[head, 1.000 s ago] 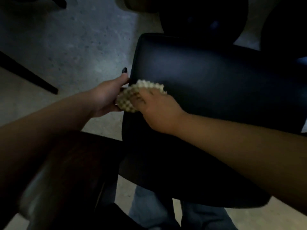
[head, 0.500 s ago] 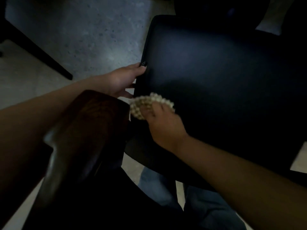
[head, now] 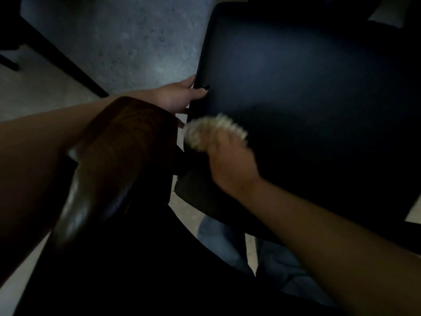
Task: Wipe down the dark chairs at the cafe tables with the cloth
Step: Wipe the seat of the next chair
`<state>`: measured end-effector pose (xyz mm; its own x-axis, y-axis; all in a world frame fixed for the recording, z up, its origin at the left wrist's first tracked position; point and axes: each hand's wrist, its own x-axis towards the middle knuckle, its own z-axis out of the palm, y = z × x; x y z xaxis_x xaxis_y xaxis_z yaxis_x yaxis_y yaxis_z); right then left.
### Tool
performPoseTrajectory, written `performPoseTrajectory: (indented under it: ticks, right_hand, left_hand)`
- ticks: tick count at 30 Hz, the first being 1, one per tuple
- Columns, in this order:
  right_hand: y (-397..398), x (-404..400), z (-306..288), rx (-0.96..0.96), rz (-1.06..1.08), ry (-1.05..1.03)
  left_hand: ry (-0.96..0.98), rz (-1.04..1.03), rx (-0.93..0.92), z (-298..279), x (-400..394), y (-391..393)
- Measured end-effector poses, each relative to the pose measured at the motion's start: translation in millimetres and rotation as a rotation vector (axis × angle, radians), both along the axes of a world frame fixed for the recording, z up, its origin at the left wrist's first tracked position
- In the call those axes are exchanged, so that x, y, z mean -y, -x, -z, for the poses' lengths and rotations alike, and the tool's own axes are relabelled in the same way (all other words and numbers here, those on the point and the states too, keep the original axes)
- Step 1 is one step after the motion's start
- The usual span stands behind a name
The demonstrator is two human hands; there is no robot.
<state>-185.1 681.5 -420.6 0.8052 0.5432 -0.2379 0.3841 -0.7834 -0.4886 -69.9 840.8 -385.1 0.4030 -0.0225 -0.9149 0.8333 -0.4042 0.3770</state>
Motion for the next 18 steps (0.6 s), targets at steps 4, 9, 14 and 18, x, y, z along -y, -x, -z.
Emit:
performPoseTrajectory:
  ticks: [4, 9, 14, 18]
  right_hand:
    - [56.8, 16.9, -10.4, -0.097, -0.485, -0.004]
    - [-37.3, 42.6, -9.4, 0.042, -0.233, -0.070]
    - [-140.3, 70.7, -2.5, 0.171, 0.340, 0.178]
    - [-71.1, 36.5, -5.3, 0.100, 0.164, 0.139]
  left_hand:
    - [-0.028, 0.104, 0.020, 6.3, -4.0, -1.1]
    - [-0.197, 0.546, 0.227, 21.8, -10.0, 1.4]
    - [-0.317, 1.054, 0.520, 14.0, -12.2, -27.1]
    - [-0.414, 1.351, 0.637, 8.1, -4.0, -56.1]
